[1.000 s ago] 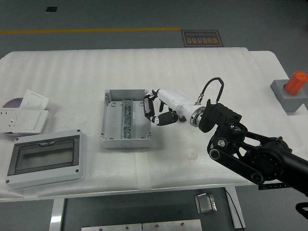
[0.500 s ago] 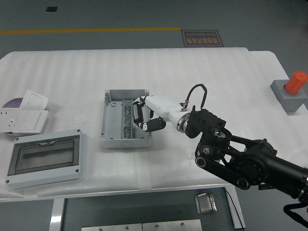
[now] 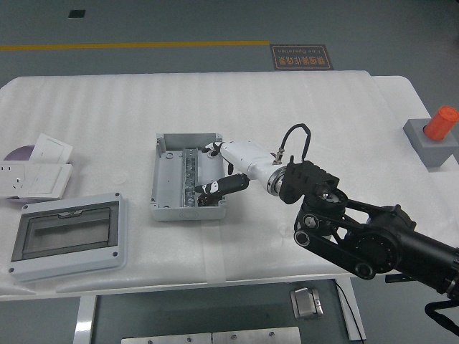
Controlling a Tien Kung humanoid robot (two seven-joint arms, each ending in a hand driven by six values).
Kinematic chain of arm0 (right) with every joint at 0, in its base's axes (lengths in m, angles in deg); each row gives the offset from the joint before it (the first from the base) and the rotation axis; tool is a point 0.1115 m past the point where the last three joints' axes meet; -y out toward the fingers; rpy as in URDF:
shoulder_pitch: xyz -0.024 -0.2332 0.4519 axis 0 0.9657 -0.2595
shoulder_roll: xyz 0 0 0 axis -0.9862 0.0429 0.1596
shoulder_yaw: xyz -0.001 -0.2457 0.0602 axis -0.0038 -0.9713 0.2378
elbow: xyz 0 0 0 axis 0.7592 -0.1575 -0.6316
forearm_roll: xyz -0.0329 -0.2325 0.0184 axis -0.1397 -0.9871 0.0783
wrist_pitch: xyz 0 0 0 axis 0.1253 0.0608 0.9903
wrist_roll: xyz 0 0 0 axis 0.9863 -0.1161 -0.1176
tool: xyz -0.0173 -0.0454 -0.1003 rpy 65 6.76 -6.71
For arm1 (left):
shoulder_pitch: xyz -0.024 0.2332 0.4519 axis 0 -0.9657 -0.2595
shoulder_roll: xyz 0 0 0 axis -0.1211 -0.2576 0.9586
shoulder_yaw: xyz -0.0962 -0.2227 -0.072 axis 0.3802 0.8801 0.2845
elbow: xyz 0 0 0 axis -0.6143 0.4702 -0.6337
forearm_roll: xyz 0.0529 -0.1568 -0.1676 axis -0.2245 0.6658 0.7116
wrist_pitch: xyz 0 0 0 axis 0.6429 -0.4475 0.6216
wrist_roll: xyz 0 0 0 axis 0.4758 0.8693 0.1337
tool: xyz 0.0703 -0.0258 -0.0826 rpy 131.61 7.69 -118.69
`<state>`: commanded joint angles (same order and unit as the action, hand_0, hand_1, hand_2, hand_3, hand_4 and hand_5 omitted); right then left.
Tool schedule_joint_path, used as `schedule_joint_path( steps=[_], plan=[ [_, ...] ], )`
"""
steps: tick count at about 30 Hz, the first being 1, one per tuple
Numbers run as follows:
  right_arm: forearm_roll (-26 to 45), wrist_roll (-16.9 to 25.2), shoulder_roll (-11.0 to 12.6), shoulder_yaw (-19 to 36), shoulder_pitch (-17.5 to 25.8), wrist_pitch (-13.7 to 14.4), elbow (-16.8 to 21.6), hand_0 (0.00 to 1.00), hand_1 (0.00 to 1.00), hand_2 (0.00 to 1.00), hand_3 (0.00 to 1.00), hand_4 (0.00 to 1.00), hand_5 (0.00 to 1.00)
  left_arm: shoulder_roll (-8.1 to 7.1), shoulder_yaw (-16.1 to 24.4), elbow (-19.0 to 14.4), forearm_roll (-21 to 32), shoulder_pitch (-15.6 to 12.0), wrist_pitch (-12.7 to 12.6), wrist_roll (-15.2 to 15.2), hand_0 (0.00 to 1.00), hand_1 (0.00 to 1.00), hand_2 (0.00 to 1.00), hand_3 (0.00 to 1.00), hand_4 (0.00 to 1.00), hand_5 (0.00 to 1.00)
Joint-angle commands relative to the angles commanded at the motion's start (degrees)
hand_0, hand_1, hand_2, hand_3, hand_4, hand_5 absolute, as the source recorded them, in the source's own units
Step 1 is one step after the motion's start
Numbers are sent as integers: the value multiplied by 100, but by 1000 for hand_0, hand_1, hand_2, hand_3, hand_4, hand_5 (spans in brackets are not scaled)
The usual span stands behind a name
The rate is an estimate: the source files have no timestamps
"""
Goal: Pick up the battery,place it into the box
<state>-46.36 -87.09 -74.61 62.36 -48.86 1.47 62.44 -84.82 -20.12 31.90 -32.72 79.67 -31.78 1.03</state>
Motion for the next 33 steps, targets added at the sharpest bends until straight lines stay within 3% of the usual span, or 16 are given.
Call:
schedule_joint_path(
  steps=[5,10,15,22,33],
  plan=[
    [79,14,521,73,-181,-21,-198,232,456,804,861,998,668,-2,15,3,7,2,-1,0,660,686,628,632,803,412],
    [263,36,904,-372,-484,-91,-678,234,448,796,851,998,668,-3,16,6,14,13,-2,1,660,686,628,625,803,413],
    [266,1,834,-716,-681,-263,-1162,234,448,796,851,998,668,-10,37,1,24,33,-4,8,660,686,628,625,803,413],
    [368,11,630,-1086,-855,-326,-1548,233,443,789,841,998,665,-25,33,2,60,44,-5,14,660,686,625,623,793,401],
    [487,48,526,-1476,-884,-243,-1640,233,443,786,838,998,663,-24,15,5,90,33,-12,22,660,686,620,622,783,391]
  ],
)
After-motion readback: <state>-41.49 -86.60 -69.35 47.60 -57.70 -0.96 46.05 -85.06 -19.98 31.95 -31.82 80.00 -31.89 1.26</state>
